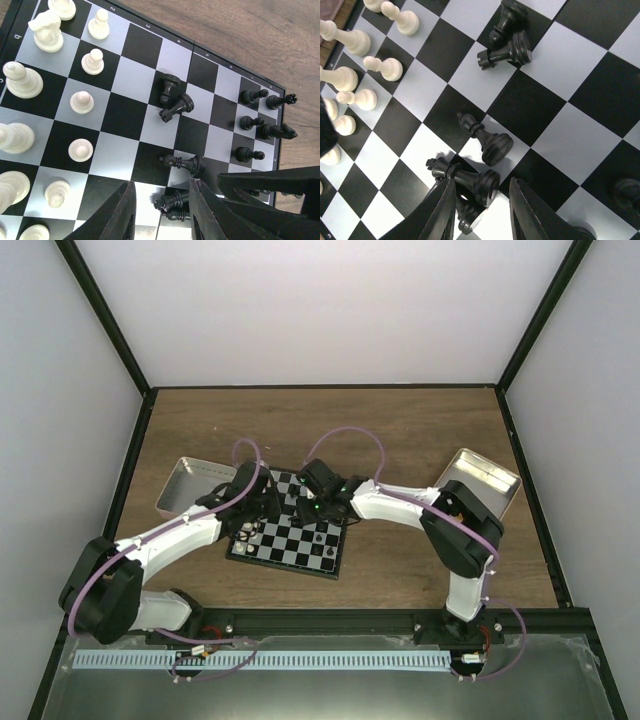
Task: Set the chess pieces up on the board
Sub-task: Pick up the chess piece from the chessboard.
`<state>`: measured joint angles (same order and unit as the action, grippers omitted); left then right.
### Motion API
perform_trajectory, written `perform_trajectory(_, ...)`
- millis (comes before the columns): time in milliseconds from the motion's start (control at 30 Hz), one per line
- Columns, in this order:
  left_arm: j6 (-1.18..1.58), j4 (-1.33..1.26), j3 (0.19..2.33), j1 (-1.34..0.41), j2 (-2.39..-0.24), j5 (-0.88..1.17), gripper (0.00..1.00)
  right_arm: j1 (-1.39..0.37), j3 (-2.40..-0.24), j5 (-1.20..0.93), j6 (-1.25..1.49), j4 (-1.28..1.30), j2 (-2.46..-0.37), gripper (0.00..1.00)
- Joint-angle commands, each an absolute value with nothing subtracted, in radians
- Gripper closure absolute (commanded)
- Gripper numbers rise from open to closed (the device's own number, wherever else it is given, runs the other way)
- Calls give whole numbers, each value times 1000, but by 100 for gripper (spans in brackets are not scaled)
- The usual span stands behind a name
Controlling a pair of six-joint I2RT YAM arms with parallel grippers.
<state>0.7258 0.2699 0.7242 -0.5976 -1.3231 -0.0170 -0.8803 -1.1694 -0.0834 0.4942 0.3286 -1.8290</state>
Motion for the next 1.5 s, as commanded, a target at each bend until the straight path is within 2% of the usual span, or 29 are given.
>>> perform_trajectory(0,728,244,716,-594,-1331,-11,68,-885,-1210,-75,511,331,-1855,70)
perform_trajectory(533,748,225,703,-594,-1340,16,67,-885,-1225,-62,535,311,-1887,77)
perform_trajectory(800,781,187,674,-594,-1344,48,65,-884,-1219,-55,546,301,-1884,89)
perform_trajectory(1100,818,151,650,-594,-1351,55,64,-881,-1174,-54,561,255,-1834,96)
perform_trajectory(1467,887,77,616,-594,-1296,70,56,-844,-1069,-149,603,133,-1728,99)
